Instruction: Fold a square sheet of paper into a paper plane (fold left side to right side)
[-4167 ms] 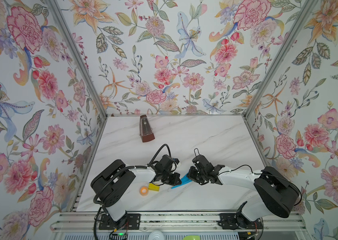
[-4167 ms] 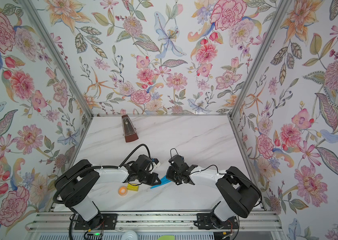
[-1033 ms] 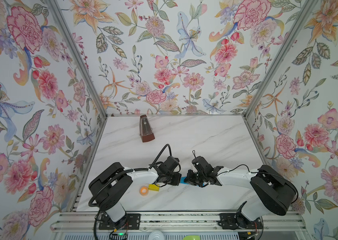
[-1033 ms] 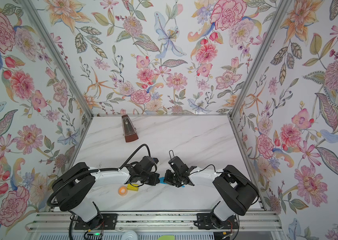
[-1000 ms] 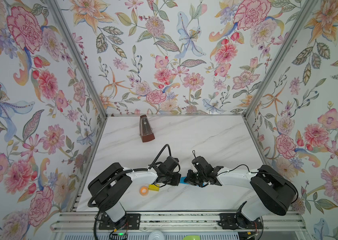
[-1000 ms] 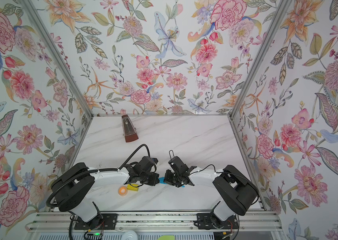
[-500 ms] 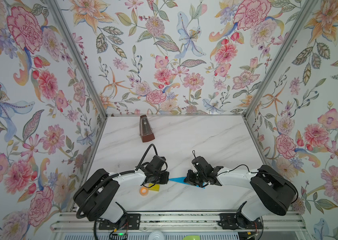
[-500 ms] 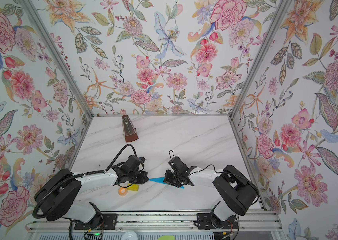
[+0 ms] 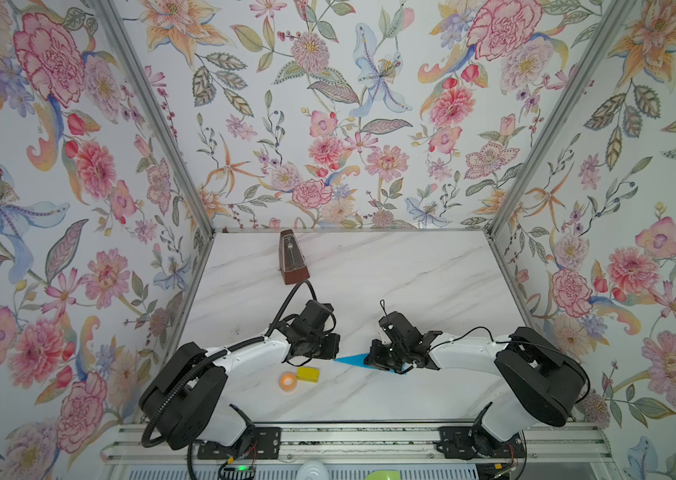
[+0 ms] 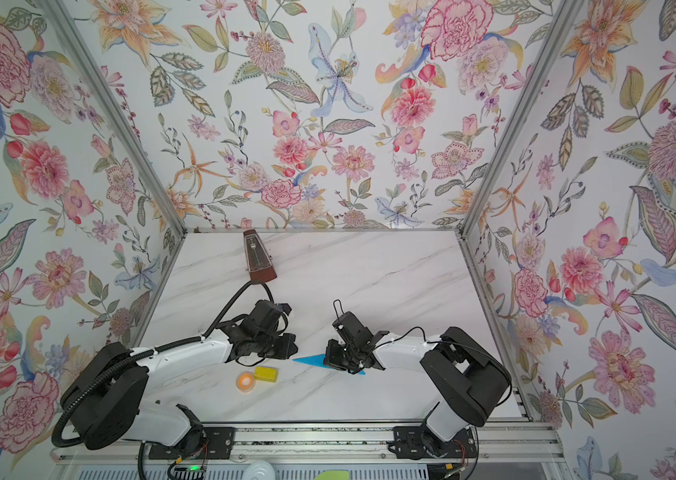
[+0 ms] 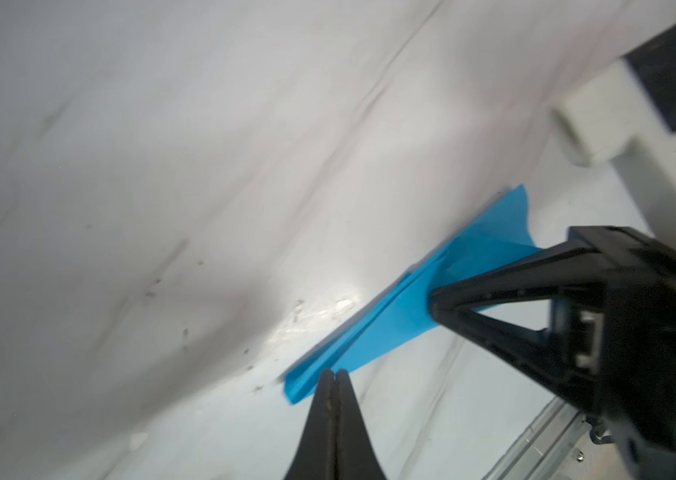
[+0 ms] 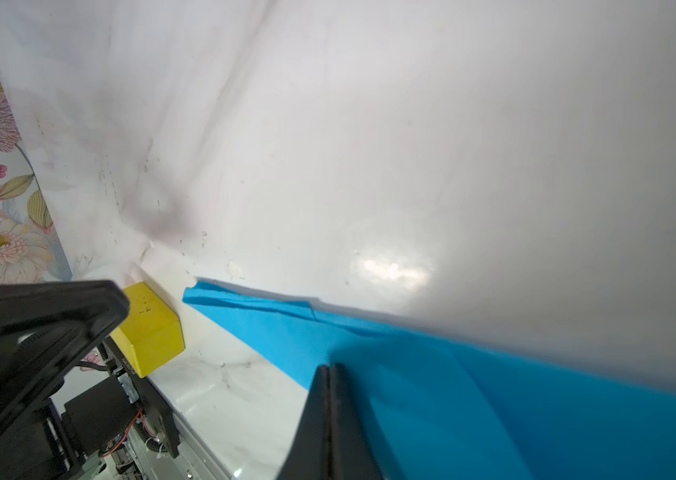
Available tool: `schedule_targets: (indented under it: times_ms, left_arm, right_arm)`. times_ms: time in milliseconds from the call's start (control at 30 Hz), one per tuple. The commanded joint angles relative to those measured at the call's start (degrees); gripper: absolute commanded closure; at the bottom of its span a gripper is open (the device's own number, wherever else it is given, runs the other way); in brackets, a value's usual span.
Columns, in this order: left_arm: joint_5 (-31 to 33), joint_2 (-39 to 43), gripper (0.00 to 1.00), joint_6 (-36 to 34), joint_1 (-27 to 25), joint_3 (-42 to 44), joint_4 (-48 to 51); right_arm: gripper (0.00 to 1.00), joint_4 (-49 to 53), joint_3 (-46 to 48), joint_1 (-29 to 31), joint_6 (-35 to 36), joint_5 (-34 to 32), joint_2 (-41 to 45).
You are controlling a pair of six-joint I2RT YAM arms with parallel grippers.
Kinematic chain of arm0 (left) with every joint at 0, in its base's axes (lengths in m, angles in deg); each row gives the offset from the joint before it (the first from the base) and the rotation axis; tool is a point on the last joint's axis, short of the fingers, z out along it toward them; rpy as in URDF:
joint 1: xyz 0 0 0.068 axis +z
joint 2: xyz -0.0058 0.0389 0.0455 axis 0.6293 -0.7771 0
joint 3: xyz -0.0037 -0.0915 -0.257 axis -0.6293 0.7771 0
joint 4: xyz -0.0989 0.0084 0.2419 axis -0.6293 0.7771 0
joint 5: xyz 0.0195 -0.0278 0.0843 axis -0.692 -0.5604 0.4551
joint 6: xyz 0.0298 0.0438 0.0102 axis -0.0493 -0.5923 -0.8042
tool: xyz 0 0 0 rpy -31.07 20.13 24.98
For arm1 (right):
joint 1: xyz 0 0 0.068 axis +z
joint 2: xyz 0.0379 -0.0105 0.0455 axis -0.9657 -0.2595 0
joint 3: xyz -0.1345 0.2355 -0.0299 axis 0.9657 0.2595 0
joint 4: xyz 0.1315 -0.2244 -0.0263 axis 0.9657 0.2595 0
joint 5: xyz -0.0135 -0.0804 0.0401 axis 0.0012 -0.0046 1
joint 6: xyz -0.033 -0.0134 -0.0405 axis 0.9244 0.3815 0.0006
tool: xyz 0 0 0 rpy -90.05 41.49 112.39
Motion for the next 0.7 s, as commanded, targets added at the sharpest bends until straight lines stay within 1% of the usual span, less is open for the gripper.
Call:
schedule_targets:
  times_ms: [0,167,533,567,633,667]
  left_arm:
    - [-2.4,-3.6,0.96,0.2,-3.1,-3.4,-1.1]
    - [-2.8,-9.9,0.97,0.7,-5.0,-4.5,-3.1]
    - [-1.1,-12.4,1.00,1.6,-4.9,1.2,-6.0]
    - [-0.9,-12.8,1.00,1.6,-4.9,1.7,-6.4]
    - [-0.5,-14.1,1.00,1.5,-4.7,2.5,-6.9]
    - [-0.4,-14.4,1.00,1.6,-4.7,2.7,-7.0]
  right_arm:
    - [0.95,6.3,-0.3,1.0,3.4,-0.3,-3.8]
    - [0.95,8.9,-2.7,1.0,5.3,-0.3,-4.7]
    - [0.93,10.8,-3.8,0.8,5.7,-0.7,-4.5]
    - [0.92,11.6,-4.2,0.8,5.7,-0.9,-4.2]
    - [0.86,15.3,-6.1,0.9,4.6,-2.5,-3.2]
    - [0.85,16.9,-7.0,0.9,4.0,-3.0,-2.5]
